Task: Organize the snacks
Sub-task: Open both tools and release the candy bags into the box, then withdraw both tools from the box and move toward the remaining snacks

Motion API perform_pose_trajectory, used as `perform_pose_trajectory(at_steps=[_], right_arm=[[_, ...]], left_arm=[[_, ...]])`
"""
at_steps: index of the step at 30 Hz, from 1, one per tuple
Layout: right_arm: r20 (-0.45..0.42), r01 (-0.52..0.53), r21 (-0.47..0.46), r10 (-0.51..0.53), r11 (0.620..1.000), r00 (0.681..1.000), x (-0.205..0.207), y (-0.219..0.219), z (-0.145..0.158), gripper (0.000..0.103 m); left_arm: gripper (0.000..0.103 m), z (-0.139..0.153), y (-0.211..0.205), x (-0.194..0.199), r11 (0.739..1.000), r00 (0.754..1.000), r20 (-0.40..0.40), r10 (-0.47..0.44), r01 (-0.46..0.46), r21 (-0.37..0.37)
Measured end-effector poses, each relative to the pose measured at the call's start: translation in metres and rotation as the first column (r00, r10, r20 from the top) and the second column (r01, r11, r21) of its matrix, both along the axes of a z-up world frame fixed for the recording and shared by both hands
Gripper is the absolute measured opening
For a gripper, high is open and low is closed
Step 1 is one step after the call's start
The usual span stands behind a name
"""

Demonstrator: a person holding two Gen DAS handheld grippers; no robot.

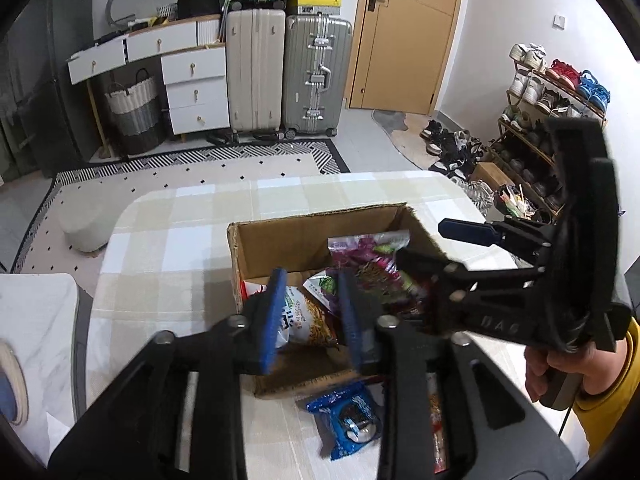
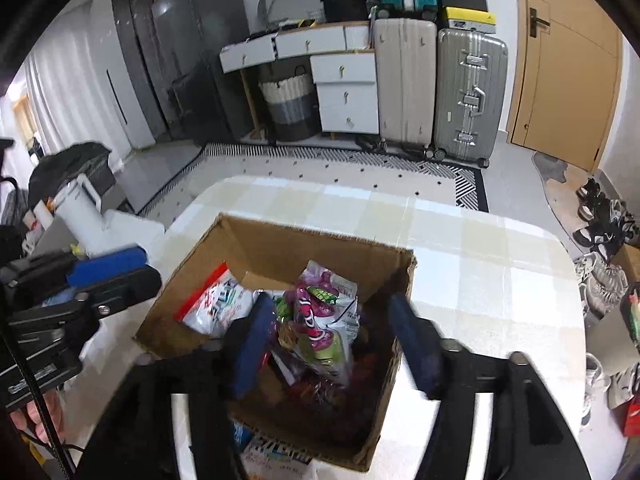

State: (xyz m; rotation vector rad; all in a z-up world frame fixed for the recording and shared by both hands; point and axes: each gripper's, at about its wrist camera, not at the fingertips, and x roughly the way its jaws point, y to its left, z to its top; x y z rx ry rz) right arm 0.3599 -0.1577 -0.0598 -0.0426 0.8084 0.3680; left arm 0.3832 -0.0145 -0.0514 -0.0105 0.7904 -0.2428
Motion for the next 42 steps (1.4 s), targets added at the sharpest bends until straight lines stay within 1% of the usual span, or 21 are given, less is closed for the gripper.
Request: perform_pose_trajectory(at_steps=[2,3,4,5,7,9,10,14,15,17,19,21,23,25,28,29,33,36,37,40,42], right_arm=[[0.013,0.003,-0.01,-0.003,1.0,1.0,-0.007,0.0,0.004,0.066],[0.027,0.007,-0.005,-0.007,1.0,1.0,-0.013,0.0,0.009,0.066],[0.041,0.01,0.005,-0.011,1.0,0.999,-0.019,-0.002,0.013,0.066],[0.057,0.011,0.022,-0.013,1.0,0.998,-0.025,-0.004,0.019,0.066],[0.082,0.009,0.047,-0.013,0.999,0.997,-0.039,-0.007,0.032,0.066],[0.12,0.006,0.051,-0.012,0.999,0.993,-0.056,-0.008,0.047,0.066],[0.137,0.004,0.051,-0.011,0.999,0.991,-0.063,-0.007,0.053,0.066],[0.21,0.0,0.065,-0.014,0.998,0.978,-0.101,-0.01,0.083,0.066],[0.223,-0.001,0.071,-0.015,0.997,0.975,-0.108,-0.01,0.089,0.067],[0.256,-0.006,0.086,-0.016,0.996,0.967,-0.128,-0.012,0.103,0.076],[0.287,-0.016,0.095,-0.012,0.995,0.958,-0.145,-0.013,0.115,0.078],[0.327,-0.033,0.097,-0.001,0.995,0.945,-0.168,-0.011,0.129,0.079],[0.365,-0.041,0.1,0.002,0.994,0.931,-0.188,-0.013,0.141,0.087],[0.415,-0.046,0.108,-0.003,0.993,0.91,-0.214,-0.014,0.153,0.091],[0.497,-0.044,0.12,-0.022,0.992,0.868,-0.257,-0.017,0.167,0.101],[0.523,-0.041,0.123,-0.03,0.992,0.852,-0.271,-0.019,0.171,0.102],[0.587,-0.04,0.124,-0.04,0.991,0.809,-0.317,-0.024,0.177,0.102],[0.622,-0.033,0.131,-0.057,0.991,0.781,-0.351,-0.03,0.171,0.102],[0.628,-0.03,0.134,-0.062,0.99,0.776,-0.358,-0.032,0.168,0.102],[0.645,-0.02,0.146,-0.08,0.989,0.76,-0.385,-0.037,0.152,0.102],[0.652,-0.01,0.149,-0.09,0.989,0.753,-0.398,-0.041,0.14,0.103]], left_arm=[[0.032,0.012,0.0,-0.016,1.0,1.0,0.019,0.001,-0.001,-0.001],[0.032,0.017,0.0,-0.023,1.0,1.0,0.026,0.0,0.0,0.0],[0.035,0.023,0.0,-0.03,1.0,0.999,0.034,0.001,-0.002,0.004],[0.041,0.03,-0.001,-0.039,1.0,0.999,0.046,0.004,-0.004,0.009],[0.046,0.042,-0.001,-0.055,1.0,0.997,0.071,0.008,-0.009,0.012],[0.048,0.054,-0.001,-0.073,1.0,0.996,0.091,0.009,-0.01,0.016],[0.05,0.06,-0.001,-0.082,1.0,0.995,0.1,0.013,-0.014,0.017],[0.065,0.085,0.0,-0.12,0.999,0.99,0.138,0.03,-0.032,0.007],[0.066,0.091,0.0,-0.128,0.999,0.989,0.145,0.033,-0.035,0.007],[0.07,0.103,0.001,-0.147,0.999,0.986,0.161,0.04,-0.041,0.002],[0.072,0.113,0.0,-0.164,0.999,0.984,0.172,0.045,-0.046,0.0],[0.075,0.126,-0.001,-0.185,0.999,0.981,0.19,0.04,-0.04,-0.004],[0.078,0.138,-0.001,-0.205,0.999,0.977,0.209,0.039,-0.039,-0.004],[0.079,0.149,0.0,-0.222,0.999,0.973,0.226,0.039,-0.036,-0.014],[0.08,0.167,0.003,-0.255,0.999,0.965,0.258,0.038,-0.032,-0.028],[0.08,0.173,0.004,-0.267,0.999,0.962,0.271,0.036,-0.03,-0.028],[0.083,0.19,0.007,-0.313,0.999,0.947,0.321,0.036,-0.025,-0.037],[0.094,0.197,0.009,-0.348,0.999,0.929,0.368,0.036,-0.025,-0.034],[0.102,0.197,0.009,-0.359,0.999,0.925,0.379,0.039,-0.028,-0.034],[0.102,0.193,0.011,-0.39,0.999,0.915,0.402,0.037,-0.023,-0.04],[0.102,0.183,0.013,-0.408,0.999,0.912,0.407,0.044,-0.031,-0.038]])
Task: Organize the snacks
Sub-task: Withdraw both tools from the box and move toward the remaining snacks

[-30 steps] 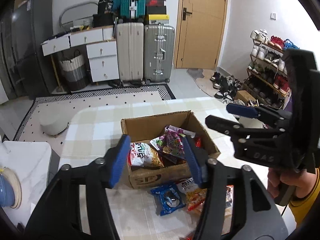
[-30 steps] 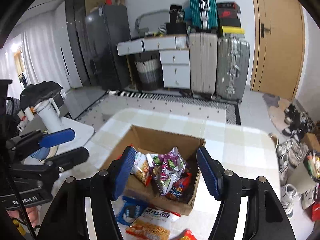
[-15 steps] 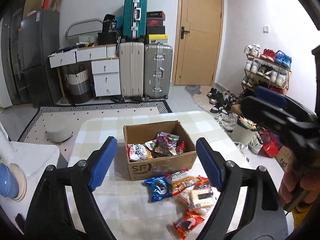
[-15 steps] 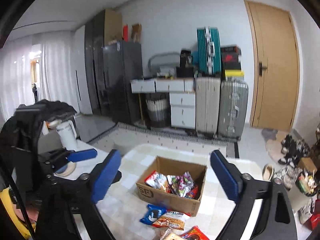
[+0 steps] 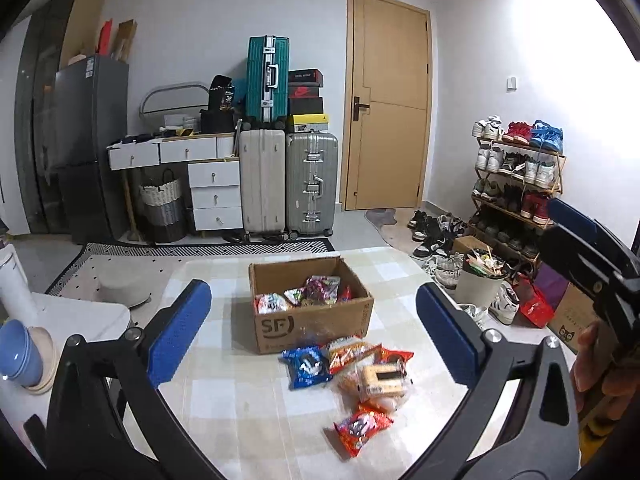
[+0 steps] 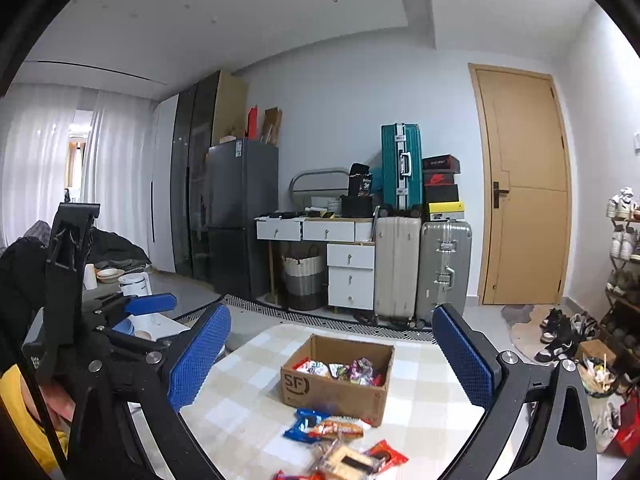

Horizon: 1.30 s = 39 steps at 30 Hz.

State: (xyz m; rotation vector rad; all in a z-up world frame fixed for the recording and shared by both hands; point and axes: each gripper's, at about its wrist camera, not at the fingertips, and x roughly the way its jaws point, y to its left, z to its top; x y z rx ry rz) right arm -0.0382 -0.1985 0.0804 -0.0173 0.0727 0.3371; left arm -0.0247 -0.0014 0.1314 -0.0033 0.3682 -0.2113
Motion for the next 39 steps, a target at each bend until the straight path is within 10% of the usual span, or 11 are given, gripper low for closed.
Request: perform_pose_trajectory(at_steps=[14,28,39], right_arm=[[-0.089,-0.008,0.014,0.009,1.0,0.996,-0.02,0.0,-0.103,0.102],[-0.223,0.011,0.068,0.005,0.998,0.975,0.015,-0.004,-0.135,0.102],[-0.305,0.04,0.095,-0.01,0.995,0.952,0.034,-0.016,-0.162,0.102]], left_arm=[[0.102,-0.13,0.007,0.012,0.999,0.98,-0.197,0.036,-0.039,-0.009],[0.102,-0.165,-0.01,0.047,1.0,0.963,-0.269,0.015,-0.015,0.003],[0.102,-0.227,-0.027,0.08,0.999,0.905,-0.423,-0.04,0.034,-0.021]])
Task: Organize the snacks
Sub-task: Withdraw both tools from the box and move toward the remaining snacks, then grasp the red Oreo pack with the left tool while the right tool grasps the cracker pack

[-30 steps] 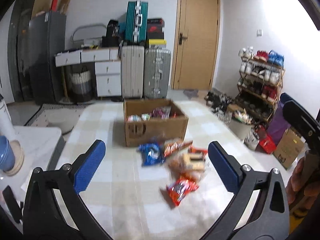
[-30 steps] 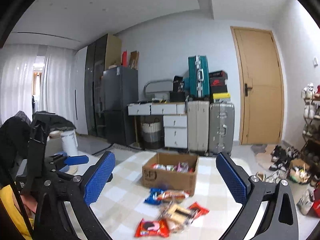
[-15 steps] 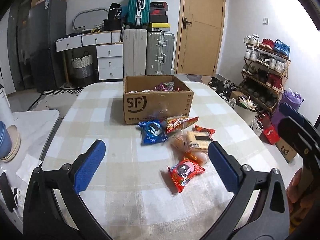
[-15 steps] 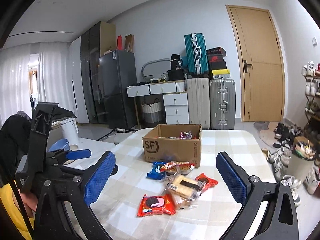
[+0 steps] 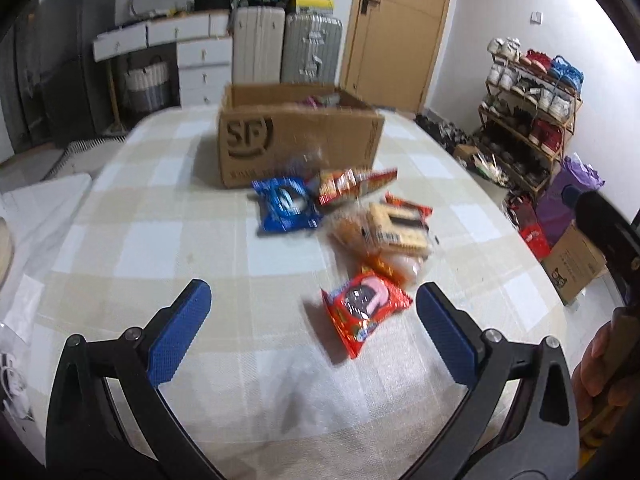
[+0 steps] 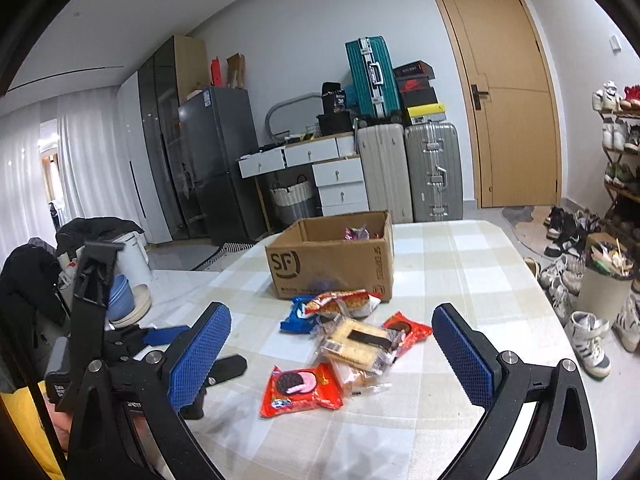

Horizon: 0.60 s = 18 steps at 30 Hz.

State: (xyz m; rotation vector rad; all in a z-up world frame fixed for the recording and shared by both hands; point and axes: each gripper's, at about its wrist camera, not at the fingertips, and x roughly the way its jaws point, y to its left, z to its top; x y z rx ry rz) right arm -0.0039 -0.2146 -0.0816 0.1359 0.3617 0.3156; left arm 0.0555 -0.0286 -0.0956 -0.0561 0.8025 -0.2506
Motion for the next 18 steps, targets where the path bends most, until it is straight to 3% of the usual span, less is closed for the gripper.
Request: perform_pose_trajectory(at_steps=[7,14,18], right_arm=[[-0.045,0.022,0.024,-0.021,0.999,0.999,0.014,-0.013,-0.021,0.102],[-0.093,0.033,0.047,-0.028,0.998,0.995,0.027,-0.025,-0.04,0.102],[-0.116,0.036,0.059,-0.029,0.998,0.993,0.035,-0.031,-0.049,0.102]], left_arm=[[0.102,-0.045,-0.022,0.028,0.998,0.992,-0.11,-0.061,0.058,-0.025],[0.102,-0.08,-0.03,0.058,0.994,0.977,-0.205,-0.065,0.046,-0.097],[0.096,-0.087,-0.038,0.069,0.993,0.978,-0.193,-0.079,0.06,-0.104]])
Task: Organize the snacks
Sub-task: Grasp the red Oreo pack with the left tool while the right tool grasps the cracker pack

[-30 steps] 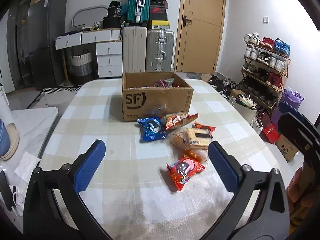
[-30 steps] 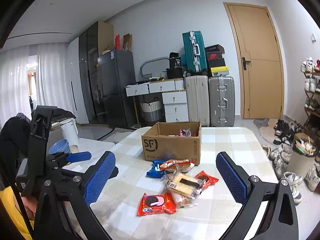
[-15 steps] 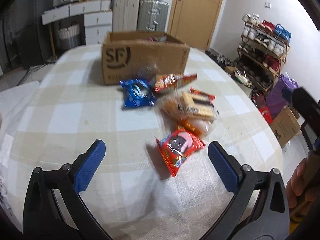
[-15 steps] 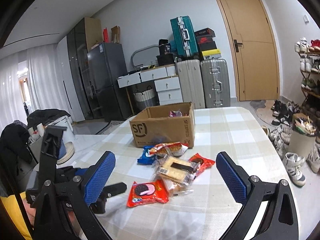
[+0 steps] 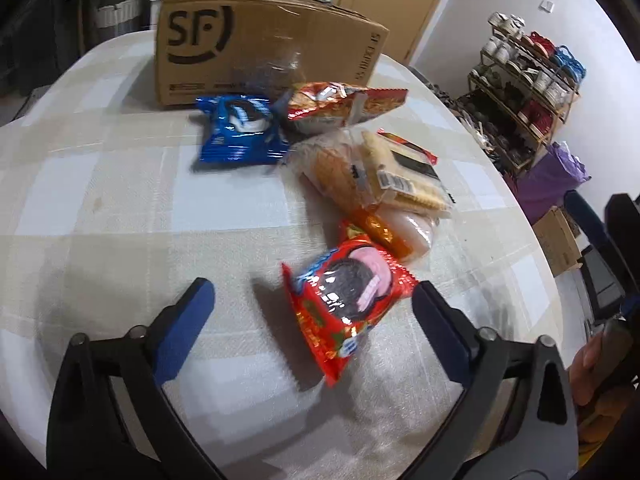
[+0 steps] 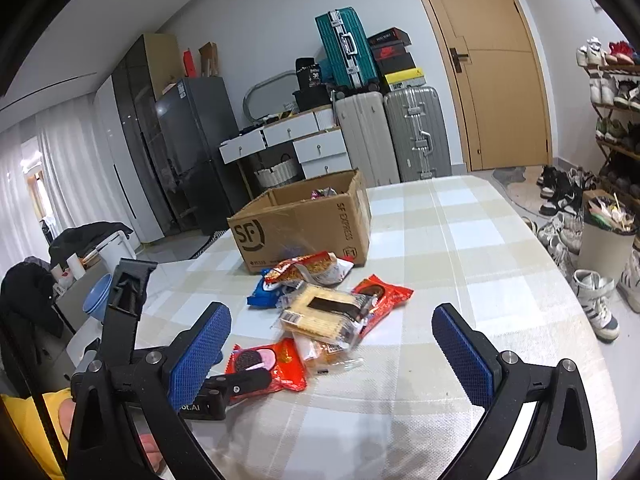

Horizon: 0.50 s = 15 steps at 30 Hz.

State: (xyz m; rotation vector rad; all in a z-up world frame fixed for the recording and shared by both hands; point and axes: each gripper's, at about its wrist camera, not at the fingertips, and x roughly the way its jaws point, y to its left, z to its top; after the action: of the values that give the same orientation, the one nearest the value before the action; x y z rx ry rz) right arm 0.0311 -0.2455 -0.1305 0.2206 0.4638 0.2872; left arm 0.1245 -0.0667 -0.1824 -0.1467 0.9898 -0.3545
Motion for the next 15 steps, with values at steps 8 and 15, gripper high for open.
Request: perform_pose_trajectory(at_steps=[8,15], right_arm=[[-0.026,-0.001,0.014,0.002,1.0,1.0,0.003,-0.002,-0.005,0.102],[-0.008,-0.011,-0.013,0.011,1.0,1.0,-0.003,0.006,0.002,0.102]], left_arm=[[0.045,-0.001,-0.015,0.012,0.998,0.998,0.019,-0.052,0.052,-0.021],[0.041,0.005,-0.025,0.016,0.998,0.997,0.027,-0.067,0.067,-0.002]])
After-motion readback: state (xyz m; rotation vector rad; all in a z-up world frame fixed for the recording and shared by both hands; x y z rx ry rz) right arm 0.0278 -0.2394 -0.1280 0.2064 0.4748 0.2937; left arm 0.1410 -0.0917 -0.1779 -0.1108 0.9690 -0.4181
